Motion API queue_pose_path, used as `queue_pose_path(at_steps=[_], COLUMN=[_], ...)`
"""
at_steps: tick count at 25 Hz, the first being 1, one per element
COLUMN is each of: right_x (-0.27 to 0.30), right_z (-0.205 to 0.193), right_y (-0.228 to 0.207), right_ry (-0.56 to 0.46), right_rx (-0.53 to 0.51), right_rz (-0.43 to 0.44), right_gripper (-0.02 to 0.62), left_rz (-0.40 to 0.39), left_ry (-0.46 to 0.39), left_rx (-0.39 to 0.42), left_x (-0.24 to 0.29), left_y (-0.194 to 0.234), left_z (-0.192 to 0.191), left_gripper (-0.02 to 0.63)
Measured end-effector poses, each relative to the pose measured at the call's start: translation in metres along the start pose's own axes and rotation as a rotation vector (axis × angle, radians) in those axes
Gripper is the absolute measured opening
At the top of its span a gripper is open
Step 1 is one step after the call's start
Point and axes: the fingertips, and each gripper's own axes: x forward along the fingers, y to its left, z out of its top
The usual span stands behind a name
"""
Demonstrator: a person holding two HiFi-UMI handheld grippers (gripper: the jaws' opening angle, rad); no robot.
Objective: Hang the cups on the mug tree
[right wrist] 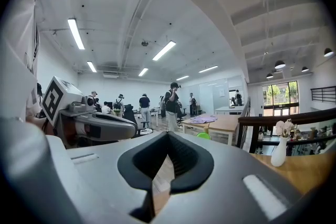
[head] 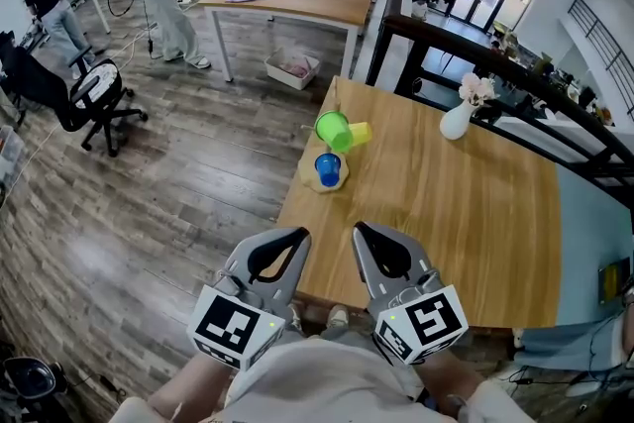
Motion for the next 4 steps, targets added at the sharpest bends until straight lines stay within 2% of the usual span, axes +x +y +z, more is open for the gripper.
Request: queue_pose_path(at_steps=[4], right_x=[0.0022], right_z=[-0.0009], right_y=[0.0018], right_ry=[0.006], right_rx=[0.004], right_rz=[-0.004], right_gripper=[0.001], left_rz=[-0.002], left_ry=[-0.004], left_rx=[0.008], left_x=[-0.0024], left_y=[0.004], left_z=[-0.0004], left_gripper=[0.002])
